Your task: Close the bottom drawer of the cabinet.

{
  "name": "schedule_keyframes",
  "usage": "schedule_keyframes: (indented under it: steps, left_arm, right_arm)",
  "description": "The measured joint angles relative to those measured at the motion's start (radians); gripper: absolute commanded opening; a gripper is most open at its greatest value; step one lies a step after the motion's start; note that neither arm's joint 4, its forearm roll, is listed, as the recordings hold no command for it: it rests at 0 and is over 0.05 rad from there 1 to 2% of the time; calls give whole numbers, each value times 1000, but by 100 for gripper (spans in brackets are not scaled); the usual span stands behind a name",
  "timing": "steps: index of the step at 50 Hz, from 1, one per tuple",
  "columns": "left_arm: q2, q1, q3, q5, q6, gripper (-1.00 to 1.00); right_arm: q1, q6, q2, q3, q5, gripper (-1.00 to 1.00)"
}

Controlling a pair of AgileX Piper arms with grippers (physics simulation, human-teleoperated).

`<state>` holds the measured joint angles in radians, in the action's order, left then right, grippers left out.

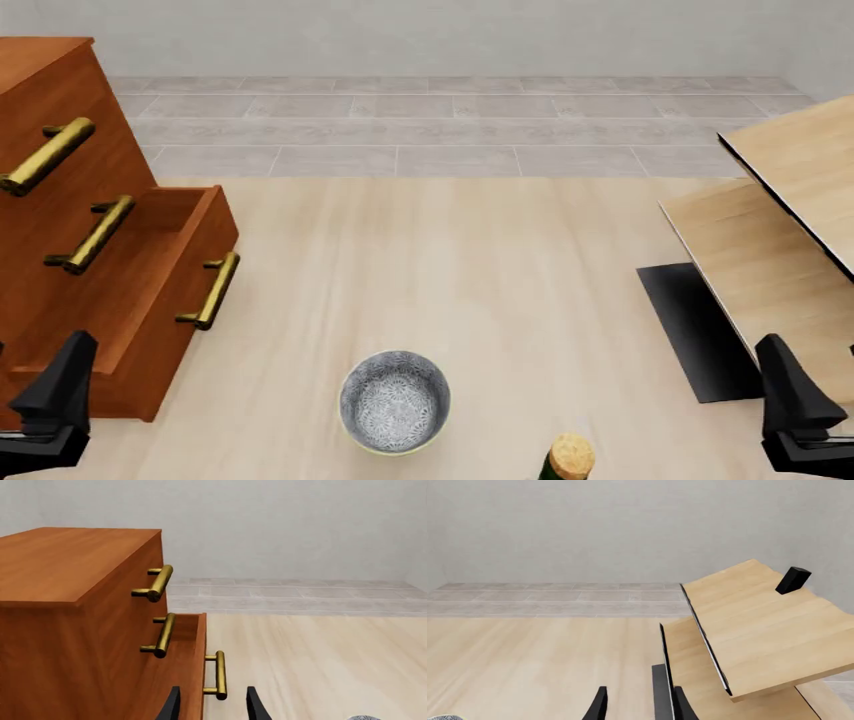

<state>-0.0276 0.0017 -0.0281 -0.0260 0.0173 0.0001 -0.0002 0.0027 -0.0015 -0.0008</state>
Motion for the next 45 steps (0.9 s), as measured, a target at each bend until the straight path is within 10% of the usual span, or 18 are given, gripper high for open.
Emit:
schedule_keyframes:
  steps: [45]
  left_arm:
    - [-171,-165,26,151,51,100]
  right_arm:
    - [23,-16,14,-2,-3,100]
